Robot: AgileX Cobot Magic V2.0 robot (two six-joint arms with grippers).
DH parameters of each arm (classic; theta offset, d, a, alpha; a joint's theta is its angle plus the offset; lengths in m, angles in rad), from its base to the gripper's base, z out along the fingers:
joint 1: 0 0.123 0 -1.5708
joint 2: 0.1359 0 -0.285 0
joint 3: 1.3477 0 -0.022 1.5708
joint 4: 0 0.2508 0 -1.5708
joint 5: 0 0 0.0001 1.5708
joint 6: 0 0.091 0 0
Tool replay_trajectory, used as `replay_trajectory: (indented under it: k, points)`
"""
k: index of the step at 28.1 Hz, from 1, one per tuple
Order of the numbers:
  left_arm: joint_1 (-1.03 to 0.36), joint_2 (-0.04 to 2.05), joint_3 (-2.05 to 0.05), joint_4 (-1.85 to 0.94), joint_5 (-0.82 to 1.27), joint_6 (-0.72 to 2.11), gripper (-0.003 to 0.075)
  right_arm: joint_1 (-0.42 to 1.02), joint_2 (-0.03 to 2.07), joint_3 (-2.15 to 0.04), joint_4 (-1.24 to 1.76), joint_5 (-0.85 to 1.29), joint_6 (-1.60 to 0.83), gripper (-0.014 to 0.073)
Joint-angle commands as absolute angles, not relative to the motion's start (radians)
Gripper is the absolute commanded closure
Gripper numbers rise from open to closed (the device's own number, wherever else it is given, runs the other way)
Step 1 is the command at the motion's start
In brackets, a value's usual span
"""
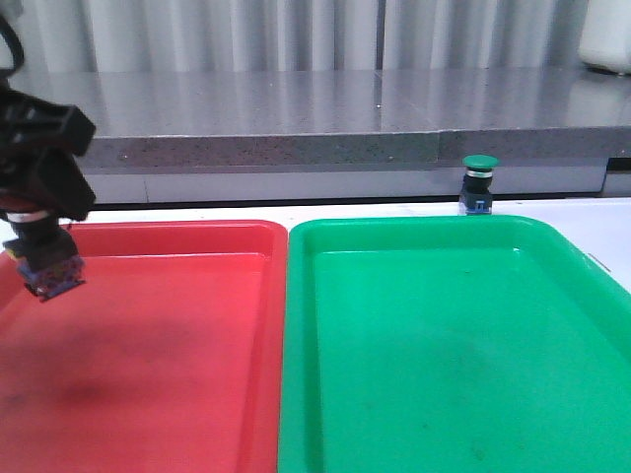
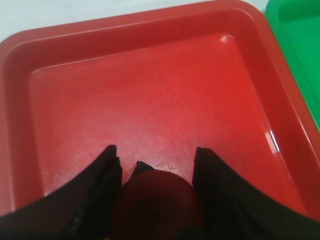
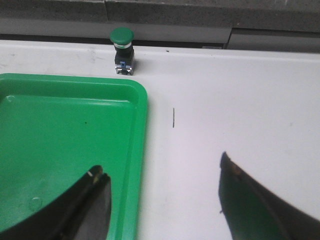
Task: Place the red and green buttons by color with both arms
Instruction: 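Carry the red button with the left gripper into the red tray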
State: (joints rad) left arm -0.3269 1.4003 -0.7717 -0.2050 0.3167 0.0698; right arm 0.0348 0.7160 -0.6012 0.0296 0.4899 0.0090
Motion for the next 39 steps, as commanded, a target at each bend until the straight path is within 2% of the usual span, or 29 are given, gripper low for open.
replay_trajectory:
  k: [1, 13, 15, 19, 22, 30, 39]
  points:
    - [-0.364, 1.416, -0.787, -0.219, 0.193, 0.089, 0.0460, 0.036, 0.720, -0.633, 0.026, 0.421, 0.000, 0.0105]
    - [-0.373, 1.548, -0.787, -0.245, 0.127, 0.089, 0.0439, 0.036, 0.720, -0.633, 0.026, 0.421, 0.000, 0.0105]
    - [-0.373, 1.553, -0.787, -0.247, 0.127, 0.089, 0.0391, 0.036, 0.720, -0.633, 0.026, 0.421, 0.000, 0.0105]
    - [-0.373, 1.554, -0.787, -0.247, 0.127, 0.089, 0.0243, 0.036, 0.720, -0.633, 0.026, 0.421, 0.000, 0.0105]
    - [-0.373, 1.549, -0.787, -0.247, 0.129, 0.089, 0.0191, 0.036, 0.720, -0.633, 0.026, 0.421, 0.000, 0.0105]
    - [-0.373, 1.464, -0.787, -0.247, 0.209, 0.089, 0.0209, 0.036, 0.720, -0.633, 0.026, 0.421, 0.000, 0.0105]
    - [-0.373, 1.242, -0.787, -0.247, 0.357, 0.089, 0.0209, 0.036, 0.720, -0.633, 0.026, 0.421, 0.000, 0.0105]
